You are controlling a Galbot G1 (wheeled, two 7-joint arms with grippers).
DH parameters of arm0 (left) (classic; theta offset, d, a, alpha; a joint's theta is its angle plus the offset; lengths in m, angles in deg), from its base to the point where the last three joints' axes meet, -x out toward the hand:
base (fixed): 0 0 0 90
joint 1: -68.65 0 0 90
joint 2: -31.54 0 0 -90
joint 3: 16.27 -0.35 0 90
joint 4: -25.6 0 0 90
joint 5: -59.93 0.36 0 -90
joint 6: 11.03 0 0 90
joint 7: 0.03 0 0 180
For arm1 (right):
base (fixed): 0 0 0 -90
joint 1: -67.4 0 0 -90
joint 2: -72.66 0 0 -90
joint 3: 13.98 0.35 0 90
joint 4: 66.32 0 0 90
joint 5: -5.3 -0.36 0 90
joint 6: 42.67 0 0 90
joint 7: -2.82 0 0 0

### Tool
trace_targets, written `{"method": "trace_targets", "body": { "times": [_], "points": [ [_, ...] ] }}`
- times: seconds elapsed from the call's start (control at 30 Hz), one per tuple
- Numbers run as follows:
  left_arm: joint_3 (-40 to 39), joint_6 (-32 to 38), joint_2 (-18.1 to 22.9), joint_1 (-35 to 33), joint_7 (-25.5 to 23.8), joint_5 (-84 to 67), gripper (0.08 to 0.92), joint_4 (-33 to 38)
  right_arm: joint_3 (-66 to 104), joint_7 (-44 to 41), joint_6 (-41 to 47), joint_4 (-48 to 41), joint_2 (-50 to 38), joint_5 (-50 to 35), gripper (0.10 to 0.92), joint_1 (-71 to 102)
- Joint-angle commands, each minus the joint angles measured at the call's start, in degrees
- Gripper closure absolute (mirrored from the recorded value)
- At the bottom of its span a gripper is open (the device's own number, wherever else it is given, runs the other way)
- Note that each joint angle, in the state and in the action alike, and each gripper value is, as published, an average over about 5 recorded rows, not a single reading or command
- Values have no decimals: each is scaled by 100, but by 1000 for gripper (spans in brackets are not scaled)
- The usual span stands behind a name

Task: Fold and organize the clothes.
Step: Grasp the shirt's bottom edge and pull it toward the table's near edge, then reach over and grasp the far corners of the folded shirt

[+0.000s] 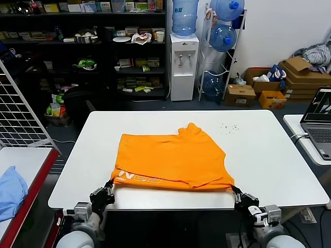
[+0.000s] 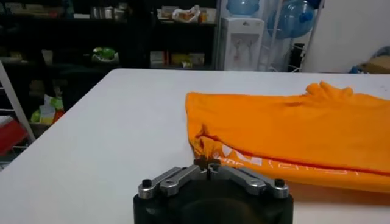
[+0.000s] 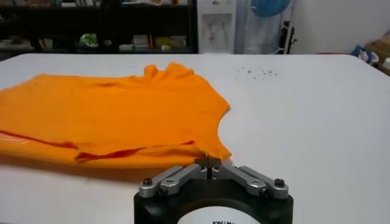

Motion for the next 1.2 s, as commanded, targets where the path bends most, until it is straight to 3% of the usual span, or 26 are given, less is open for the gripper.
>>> {"method": "trace_targets", "body": {
  "times": [0.03, 0.4, 0.77, 0.97, 1.2],
  "points": [
    [235, 20, -416, -1414, 51, 49, 906, 920, 105, 202, 104, 540, -86, -27, 903, 892],
    [388, 58, -178, -1746, 8, 262, 897, 903, 164, 502, 169, 588, -1, 176, 875, 1015],
    [777, 31, -138, -1262, 53, -133, 607, 864, 299, 445, 62, 758, -67, 187, 565, 472],
    [867, 17, -272, -209, -104, -487, 434, 682, 23, 431, -22, 346, -140, 62, 392, -1014],
    [298, 62, -232, 1818, -493, -950, 235, -542, -764, 683, 132, -850, -12, -193, 192, -3525]
  ]
}}
